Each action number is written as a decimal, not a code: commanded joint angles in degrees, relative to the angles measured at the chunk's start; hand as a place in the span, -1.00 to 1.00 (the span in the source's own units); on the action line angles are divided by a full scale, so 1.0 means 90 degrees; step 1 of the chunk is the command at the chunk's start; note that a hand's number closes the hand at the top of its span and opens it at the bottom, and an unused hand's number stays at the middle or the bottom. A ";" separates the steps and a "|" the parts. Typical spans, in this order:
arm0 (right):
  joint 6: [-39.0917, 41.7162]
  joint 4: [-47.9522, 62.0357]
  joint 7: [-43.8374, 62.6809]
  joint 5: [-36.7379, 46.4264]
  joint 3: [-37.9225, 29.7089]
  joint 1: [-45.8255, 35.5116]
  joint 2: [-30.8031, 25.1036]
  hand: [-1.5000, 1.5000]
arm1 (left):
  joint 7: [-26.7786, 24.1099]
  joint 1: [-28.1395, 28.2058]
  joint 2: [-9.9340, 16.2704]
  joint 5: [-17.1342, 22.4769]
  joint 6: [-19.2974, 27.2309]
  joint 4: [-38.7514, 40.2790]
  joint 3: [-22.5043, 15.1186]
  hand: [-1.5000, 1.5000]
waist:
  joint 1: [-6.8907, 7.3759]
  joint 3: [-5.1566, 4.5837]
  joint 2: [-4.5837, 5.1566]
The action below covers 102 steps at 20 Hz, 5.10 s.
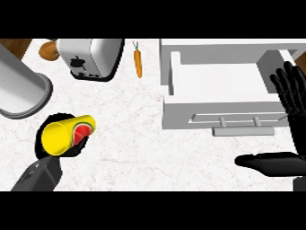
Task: Pick up the cup, place it into the drawer and close the drawer
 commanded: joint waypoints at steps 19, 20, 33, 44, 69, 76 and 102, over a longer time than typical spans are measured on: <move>0.0360 0.0104 -0.0087 -0.0489 -0.0727 0.0221 -0.0460 -1.00 | 0.2413 -0.1470 -0.0891 -0.0340 0.1412 -0.4075 -0.1283 1.00 | 0.0149 0.0027 -0.0081; 0.0318 0.0391 -0.0201 -0.0421 -0.0603 -0.0068 -0.0369 -1.00 | 0.2164 -0.1570 -0.1007 -0.0530 0.1505 -0.3635 -0.1340 1.00 | 0.0118 0.0022 -0.0044; 0.0485 0.0431 -0.0454 -0.0507 -0.0780 0.0230 -0.0426 -1.00 | 0.4472 -0.3356 -0.1341 -0.0613 0.3448 -0.4003 -0.2558 1.00 | 0.0030 0.0025 -0.0035; 0.0363 0.0654 -0.0378 -0.0426 -0.0721 -0.0212 -0.0383 -1.00 | 0.4363 -0.5203 -0.1344 0.0491 0.3744 -0.1552 -0.2634 1.00 | -0.0063 0.0026 0.0018; 0.0408 0.0610 -0.0278 -0.0357 -0.0500 -0.0396 -0.0320 -1.00 | 0.4687 -0.5314 -0.1344 0.1711 0.4878 -0.0182 -0.6041 -1.00 | -0.0464 0.0031 0.0101; 0.0690 0.0339 -0.0059 -0.1054 -0.0314 -0.0394 -0.0074 -1.00 | 0.4083 -0.5349 -0.1345 0.2104 0.5253 -0.0583 -0.5998 -1.00 | -0.0408 0.0025 0.0086; 0.0848 -0.0180 0.0237 0.1873 0.0738 0.0116 -0.0732 1.00 | 0.4986 -0.3856 0.0589 0.2408 0.4924 -0.3747 -0.4833 -1.00 | 0.0320 0.0019 -0.0073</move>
